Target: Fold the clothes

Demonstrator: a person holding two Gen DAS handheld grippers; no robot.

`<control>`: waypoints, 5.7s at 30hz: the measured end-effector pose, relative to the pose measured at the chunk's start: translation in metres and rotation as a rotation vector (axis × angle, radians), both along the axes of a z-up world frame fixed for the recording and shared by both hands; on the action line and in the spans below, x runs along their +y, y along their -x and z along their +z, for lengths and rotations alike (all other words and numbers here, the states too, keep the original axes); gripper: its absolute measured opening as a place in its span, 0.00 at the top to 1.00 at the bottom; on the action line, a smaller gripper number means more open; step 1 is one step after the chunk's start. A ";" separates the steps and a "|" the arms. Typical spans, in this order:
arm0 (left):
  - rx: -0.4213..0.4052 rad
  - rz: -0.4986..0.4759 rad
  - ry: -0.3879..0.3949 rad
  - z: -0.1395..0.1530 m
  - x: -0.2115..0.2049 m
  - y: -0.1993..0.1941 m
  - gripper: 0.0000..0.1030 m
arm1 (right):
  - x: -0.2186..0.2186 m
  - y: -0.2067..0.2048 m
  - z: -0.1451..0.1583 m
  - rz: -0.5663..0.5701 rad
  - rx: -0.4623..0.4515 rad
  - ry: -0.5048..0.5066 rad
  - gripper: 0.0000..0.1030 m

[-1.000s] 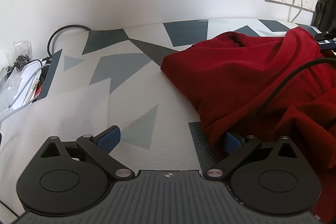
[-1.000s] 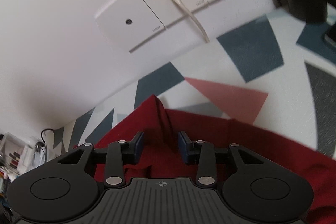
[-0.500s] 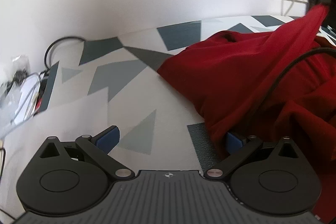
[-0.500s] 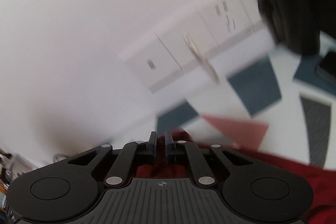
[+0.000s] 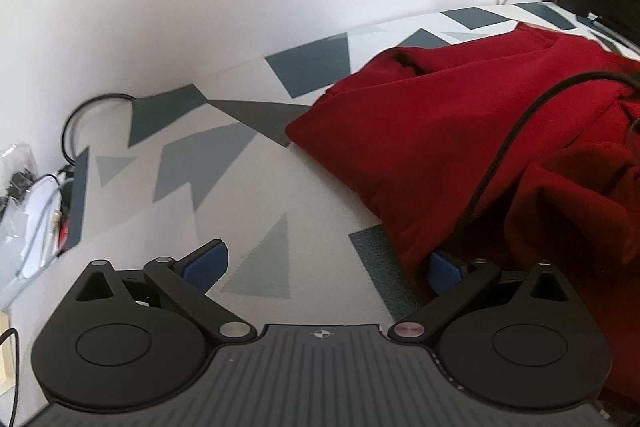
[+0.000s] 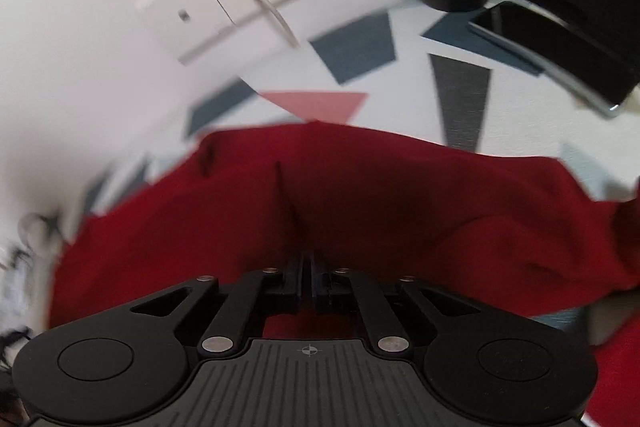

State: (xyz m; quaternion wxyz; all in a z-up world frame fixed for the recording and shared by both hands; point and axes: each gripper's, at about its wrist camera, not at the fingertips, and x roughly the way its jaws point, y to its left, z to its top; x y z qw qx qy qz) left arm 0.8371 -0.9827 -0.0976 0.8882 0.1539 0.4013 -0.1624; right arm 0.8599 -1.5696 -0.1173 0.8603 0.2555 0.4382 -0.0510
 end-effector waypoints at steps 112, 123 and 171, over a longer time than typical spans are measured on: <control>0.103 0.348 0.184 -0.011 -0.005 0.024 0.01 | -0.023 0.079 0.021 -0.328 -0.081 0.233 0.39; 0.128 0.369 0.143 -0.011 -0.010 0.022 0.00 | -0.049 0.114 -0.024 -0.486 0.134 0.556 0.01; 0.124 0.397 0.224 0.002 0.013 0.020 0.12 | 0.000 0.024 0.071 -0.011 -0.416 -0.167 0.91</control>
